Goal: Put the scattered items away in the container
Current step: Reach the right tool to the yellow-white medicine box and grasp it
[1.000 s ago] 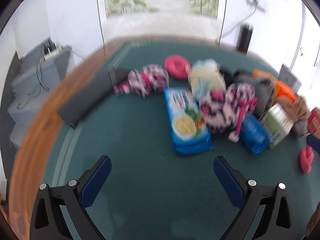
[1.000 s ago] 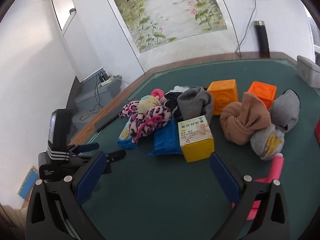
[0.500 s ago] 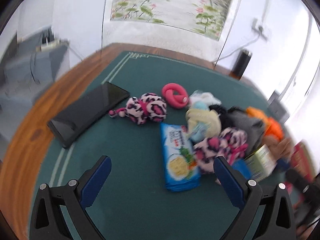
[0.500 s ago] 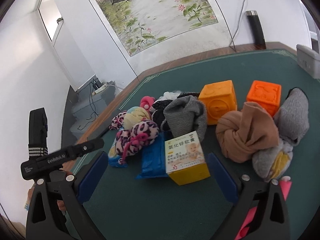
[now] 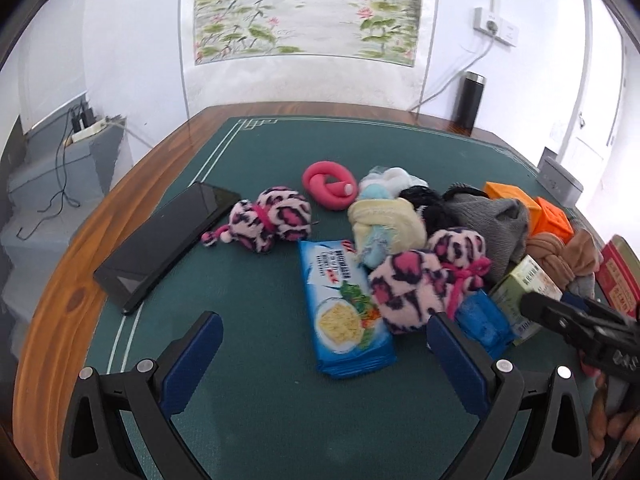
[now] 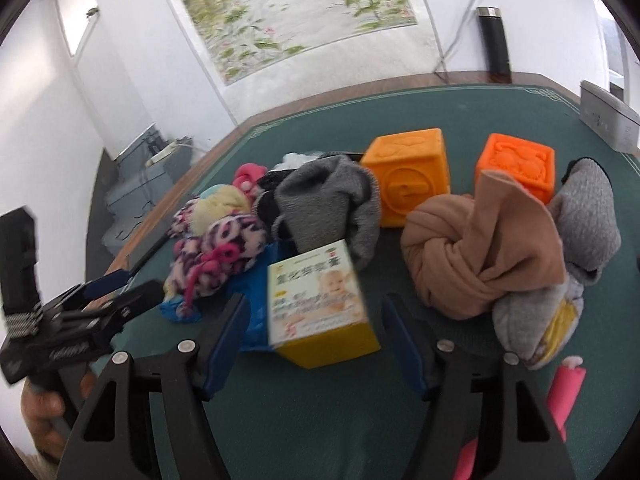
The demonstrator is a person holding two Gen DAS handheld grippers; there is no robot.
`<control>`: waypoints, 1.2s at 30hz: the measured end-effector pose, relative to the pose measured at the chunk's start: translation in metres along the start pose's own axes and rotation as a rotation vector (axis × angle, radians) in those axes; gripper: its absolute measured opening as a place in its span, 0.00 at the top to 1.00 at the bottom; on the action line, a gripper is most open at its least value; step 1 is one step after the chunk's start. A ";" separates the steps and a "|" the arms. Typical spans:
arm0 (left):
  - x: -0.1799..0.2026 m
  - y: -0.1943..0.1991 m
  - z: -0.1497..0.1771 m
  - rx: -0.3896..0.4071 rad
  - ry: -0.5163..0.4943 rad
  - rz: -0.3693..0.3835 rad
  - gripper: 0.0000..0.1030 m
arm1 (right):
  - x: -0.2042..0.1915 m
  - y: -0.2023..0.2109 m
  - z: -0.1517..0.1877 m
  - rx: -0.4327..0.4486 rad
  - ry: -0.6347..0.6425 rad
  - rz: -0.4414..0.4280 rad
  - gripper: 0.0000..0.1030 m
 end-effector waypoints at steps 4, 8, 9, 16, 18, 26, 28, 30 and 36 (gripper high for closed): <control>0.008 0.003 -0.001 0.023 -0.039 0.012 0.00 | 0.003 -0.006 0.002 -0.036 0.004 0.026 0.46; 0.014 0.007 -0.001 0.041 -0.058 0.034 0.00 | 0.005 0.001 0.003 -0.026 0.024 0.060 0.47; 0.016 0.007 -0.001 0.042 -0.061 0.042 0.00 | 0.005 0.005 0.003 -0.017 0.029 0.061 0.48; 0.032 0.001 -0.003 0.009 -0.121 0.041 0.00 | 0.002 0.025 0.004 0.042 0.052 0.073 0.47; 0.036 0.002 -0.007 0.012 -0.155 0.015 0.00 | 0.002 0.028 0.003 0.051 0.051 0.077 0.47; 0.054 -0.005 -0.025 0.059 -0.232 -0.039 0.00 | 0.001 0.037 -0.004 0.097 0.038 0.088 0.47; 0.060 -0.012 -0.022 0.054 -0.240 -0.026 0.00 | 0.003 0.039 -0.004 0.103 0.029 0.095 0.47; 0.065 -0.018 -0.019 0.044 -0.248 -0.004 0.00 | 0.005 0.040 -0.004 0.107 0.023 0.101 0.47; 0.063 -0.026 -0.019 0.025 -0.201 0.037 0.05 | 0.005 0.037 -0.005 0.099 0.028 0.102 0.47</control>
Point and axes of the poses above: each gripper's, at about its wrist camera, not at the fingertips, and y roughly against the way its jaws point, x to its right, z to its underside, the point moved 8 cm from there along -y, roughly the way its jaws point, and after that the axes turned 10 degrees about -z, right-handed, at the moved point
